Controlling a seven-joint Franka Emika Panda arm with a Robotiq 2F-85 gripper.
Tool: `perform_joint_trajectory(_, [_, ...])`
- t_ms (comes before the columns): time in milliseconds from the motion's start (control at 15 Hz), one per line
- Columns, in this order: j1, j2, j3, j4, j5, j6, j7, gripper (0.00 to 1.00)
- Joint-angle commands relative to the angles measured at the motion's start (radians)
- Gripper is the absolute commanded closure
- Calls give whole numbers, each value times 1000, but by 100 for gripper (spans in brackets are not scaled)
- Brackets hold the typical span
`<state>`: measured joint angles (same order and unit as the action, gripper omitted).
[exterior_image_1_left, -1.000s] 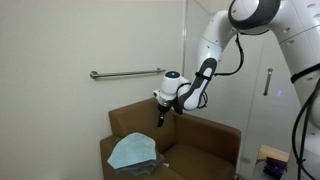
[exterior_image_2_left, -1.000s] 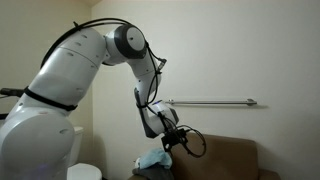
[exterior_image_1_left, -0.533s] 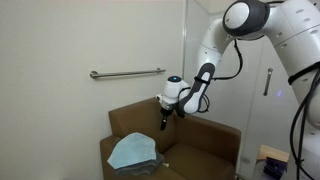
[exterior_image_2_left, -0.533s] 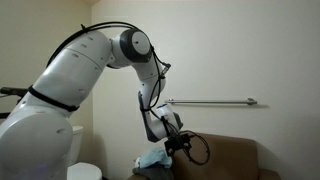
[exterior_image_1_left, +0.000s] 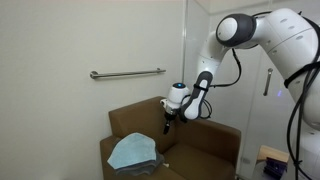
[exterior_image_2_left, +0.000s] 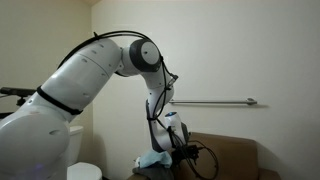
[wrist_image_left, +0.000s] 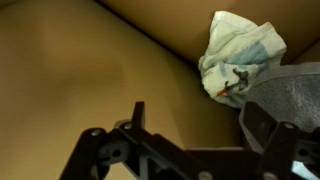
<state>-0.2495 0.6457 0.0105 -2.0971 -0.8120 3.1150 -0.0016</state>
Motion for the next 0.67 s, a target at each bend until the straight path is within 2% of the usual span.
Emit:
perform_joint_trajectory(0, [-146,214,81,145,51,93,-134,0])
perform_joint_trajectory(67, [-173,273,103,199,60,88,-160,0])
perform_joint_trajectory(200, [-281,382,220,314,54,32,-233,0])
perform_joint_trajectory(333, [-400,511,379,439,46,-29,-363,0])
perform_joint_trajectory(467, [-475,632,527,542,53,-120,-511,0])
perform_joint_trajectory(600, [-544,762,679,648,46,-264,-649,0])
